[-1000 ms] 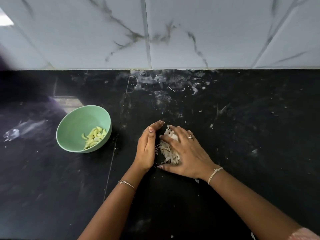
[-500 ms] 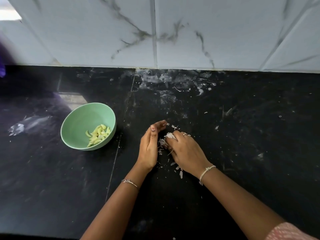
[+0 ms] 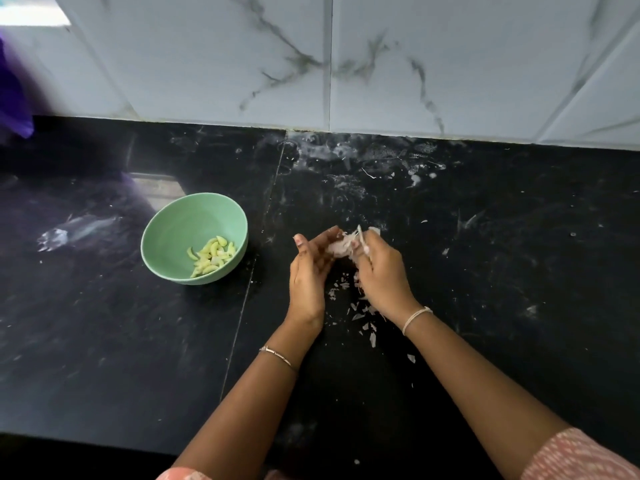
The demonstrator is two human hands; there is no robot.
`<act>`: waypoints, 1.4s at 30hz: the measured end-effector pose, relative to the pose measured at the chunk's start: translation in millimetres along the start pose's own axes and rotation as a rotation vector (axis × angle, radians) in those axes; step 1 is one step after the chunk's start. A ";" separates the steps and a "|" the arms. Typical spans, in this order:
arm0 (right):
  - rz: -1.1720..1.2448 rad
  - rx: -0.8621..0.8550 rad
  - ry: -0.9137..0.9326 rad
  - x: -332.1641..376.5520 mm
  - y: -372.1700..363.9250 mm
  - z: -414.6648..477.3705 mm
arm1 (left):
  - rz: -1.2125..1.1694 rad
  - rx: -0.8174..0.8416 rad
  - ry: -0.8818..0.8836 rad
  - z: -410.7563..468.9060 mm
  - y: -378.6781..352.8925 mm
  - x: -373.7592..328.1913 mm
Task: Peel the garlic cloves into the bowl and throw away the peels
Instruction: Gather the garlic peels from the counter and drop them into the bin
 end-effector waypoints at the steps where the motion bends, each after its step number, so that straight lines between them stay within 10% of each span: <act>1: 0.170 -0.019 -0.101 -0.8 1.3 1.0 | -0.054 -0.024 0.011 -3.3 -2.5 -0.4; 5: 0.626 -0.014 -0.326 17.6 -9.7 -6.7 | -0.228 -0.155 0.048 -14.5 -6.0 -7.5; 21: 1.084 0.416 -0.298 225.5 -148.4 -71.4 | -0.519 -0.706 -0.218 -91.3 174.6 -131.3; 33: 0.859 1.014 -0.108 401.8 -333.0 -206.1 | -0.655 -1.151 -0.517 -227.9 411.7 -197.3; 42: 0.597 1.385 -0.048 403.5 -440.3 -343.3 | -0.758 -1.578 -0.578 -358.8 509.8 -130.3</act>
Point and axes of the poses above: each hand's wrist, its own z-axis towards the middle knuckle, its own y-axis out of the back of the hand, x = y × z, the point moved 10 cm from there along z, towards the middle knuckle, and after that the axes turned 8 degrees about -z, right-handed, at the moved point
